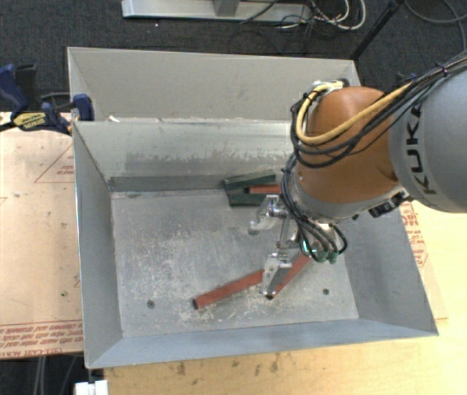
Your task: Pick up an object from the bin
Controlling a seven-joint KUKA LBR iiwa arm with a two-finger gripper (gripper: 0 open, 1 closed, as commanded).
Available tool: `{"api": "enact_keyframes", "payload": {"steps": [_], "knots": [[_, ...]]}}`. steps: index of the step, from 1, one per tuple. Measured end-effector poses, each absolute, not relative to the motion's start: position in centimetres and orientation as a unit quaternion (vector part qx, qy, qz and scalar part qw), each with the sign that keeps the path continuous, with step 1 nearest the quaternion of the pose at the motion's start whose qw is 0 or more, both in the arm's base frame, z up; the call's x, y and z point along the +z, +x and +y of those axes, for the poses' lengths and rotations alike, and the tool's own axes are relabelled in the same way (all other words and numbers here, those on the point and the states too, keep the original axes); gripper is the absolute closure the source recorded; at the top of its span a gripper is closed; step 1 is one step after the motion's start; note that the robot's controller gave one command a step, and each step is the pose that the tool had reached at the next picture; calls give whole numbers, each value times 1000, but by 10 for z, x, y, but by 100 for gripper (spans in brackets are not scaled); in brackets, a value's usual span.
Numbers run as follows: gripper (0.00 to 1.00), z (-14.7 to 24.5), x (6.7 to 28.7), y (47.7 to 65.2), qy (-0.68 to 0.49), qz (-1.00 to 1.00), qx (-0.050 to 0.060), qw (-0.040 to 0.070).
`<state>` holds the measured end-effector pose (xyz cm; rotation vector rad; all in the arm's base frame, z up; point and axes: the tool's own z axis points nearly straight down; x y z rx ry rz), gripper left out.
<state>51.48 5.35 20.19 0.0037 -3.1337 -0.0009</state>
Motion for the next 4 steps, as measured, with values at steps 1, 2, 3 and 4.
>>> {"api": "enact_keyframes", "payload": {"steps": [1,2,3,4], "knots": [[0,53,204,515,1,-1000,0,2],[0,41,177,519,48,-999,-1,-3],[100,45,77,552,161,-987,-1,-7],[100,45,77,552,161,-987,-1,-7]]}}
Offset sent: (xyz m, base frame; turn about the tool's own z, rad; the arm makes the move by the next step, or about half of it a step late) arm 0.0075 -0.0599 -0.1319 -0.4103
